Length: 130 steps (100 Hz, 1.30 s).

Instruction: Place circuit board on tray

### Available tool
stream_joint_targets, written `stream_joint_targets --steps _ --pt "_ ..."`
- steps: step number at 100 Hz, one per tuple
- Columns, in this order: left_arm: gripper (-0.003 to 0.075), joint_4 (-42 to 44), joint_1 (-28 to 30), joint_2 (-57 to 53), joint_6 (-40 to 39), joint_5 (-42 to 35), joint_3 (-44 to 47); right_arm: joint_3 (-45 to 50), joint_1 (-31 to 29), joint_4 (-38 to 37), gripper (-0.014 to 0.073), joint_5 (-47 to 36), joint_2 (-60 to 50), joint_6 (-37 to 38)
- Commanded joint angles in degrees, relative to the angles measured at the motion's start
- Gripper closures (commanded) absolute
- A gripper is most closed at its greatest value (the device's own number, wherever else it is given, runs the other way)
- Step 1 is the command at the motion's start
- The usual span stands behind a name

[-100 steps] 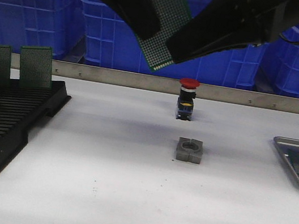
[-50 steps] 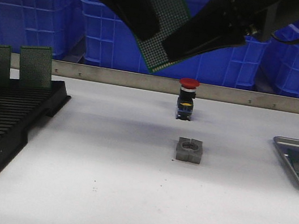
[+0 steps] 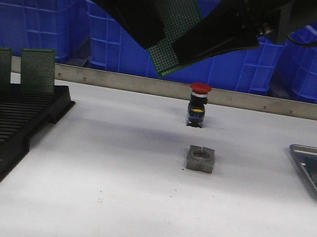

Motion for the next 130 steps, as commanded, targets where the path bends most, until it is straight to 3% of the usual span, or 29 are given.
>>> stream_joint_targets --steps 1,26,48,78,92,130 --pt "0.0072 -3.15 -0.47 -2.90 0.12 0.89 -1.33 -1.65 -1.00 1.04 0.0657 1.09 -3.42 0.66" --pt "0.0081 -3.15 -0.47 -2.90 0.12 0.89 -1.33 -1.65 -8.23 -6.91 0.0657 1.24 -8.97 7.18" --pt "0.0081 -3.15 -0.47 -2.90 0.12 0.89 -1.33 -1.65 -22.01 -7.28 0.0661 2.66 -9.68 14.42" --pt "0.0081 -3.15 -0.47 -2.90 0.12 0.89 -1.33 -1.65 -37.11 -8.00 0.0661 4.57 -2.16 31.16" --pt "0.0081 -3.15 -0.47 -2.90 0.12 0.89 -1.33 -1.65 -38.90 -8.00 0.0661 5.34 3.54 34.65" --pt "0.0081 -3.15 -0.47 -2.90 0.12 0.89 -1.33 -1.65 -38.90 -6.94 0.0661 4.92 15.18 35.01"
